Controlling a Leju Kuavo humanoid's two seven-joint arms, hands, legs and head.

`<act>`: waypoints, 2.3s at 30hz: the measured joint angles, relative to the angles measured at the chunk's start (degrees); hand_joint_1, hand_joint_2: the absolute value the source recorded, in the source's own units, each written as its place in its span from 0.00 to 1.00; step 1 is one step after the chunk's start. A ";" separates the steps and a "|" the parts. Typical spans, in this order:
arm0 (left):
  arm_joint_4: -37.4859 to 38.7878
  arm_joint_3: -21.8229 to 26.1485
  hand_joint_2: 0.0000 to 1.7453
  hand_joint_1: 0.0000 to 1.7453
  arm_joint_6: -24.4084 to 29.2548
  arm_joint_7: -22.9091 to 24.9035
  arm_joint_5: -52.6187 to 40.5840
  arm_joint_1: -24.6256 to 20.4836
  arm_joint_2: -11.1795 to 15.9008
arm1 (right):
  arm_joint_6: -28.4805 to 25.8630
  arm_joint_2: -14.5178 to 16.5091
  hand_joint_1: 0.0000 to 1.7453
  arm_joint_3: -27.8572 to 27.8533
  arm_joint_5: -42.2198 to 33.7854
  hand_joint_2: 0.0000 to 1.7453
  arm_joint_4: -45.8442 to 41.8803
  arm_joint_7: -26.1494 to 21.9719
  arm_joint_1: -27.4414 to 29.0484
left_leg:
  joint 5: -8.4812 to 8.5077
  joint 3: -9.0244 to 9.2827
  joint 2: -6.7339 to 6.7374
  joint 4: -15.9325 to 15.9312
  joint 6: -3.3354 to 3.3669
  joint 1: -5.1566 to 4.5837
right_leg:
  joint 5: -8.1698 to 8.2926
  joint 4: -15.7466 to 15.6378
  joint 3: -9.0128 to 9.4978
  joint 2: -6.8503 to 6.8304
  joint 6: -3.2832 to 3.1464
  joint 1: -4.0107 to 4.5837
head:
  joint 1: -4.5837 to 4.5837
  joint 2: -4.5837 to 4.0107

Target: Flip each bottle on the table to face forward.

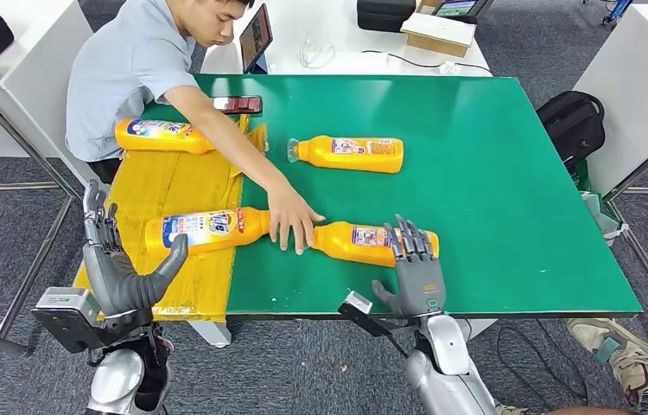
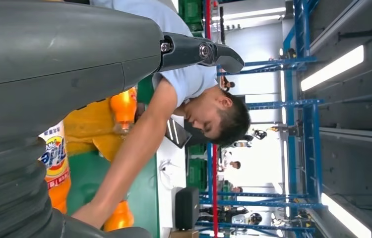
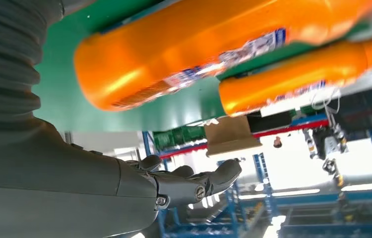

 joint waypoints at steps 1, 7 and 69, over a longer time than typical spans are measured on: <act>0.15 -0.18 1.00 0.00 0.09 0.15 -0.03 -0.03 0.00 | 0.00 -0.06 0.00 0.40 1.66 1.00 0.34 1.42 -0.17 | 0.00 0.00 -0.01 0.00 0.00 0.00 | 0.00 0.00 0.00 0.00 0.00 0.00 | 0.00 0.00; 0.47 -0.44 1.00 0.00 0.33 0.82 -0.62 0.12 0.06 | -0.02 -0.77 0.00 1.29 8.31 1.00 0.69 7.68 -0.48 | -0.01 -0.02 -0.01 0.00 0.00 -0.01 | -0.01 0.00 0.00 0.00 0.00 -0.01 | 0.00 0.00; 3.19 -3.89 1.00 0.00 -1.63 4.20 7.64 -2.37 -0.56 | 5.39 -2.56 0.00 -1.66 3.91 1.00 25.72 5.78 -15.11 | -0.02 0.18 0.13 0.01 0.01 -0.01 | 0.03 -0.02 0.09 0.02 0.04 0.00 | 0.00 0.00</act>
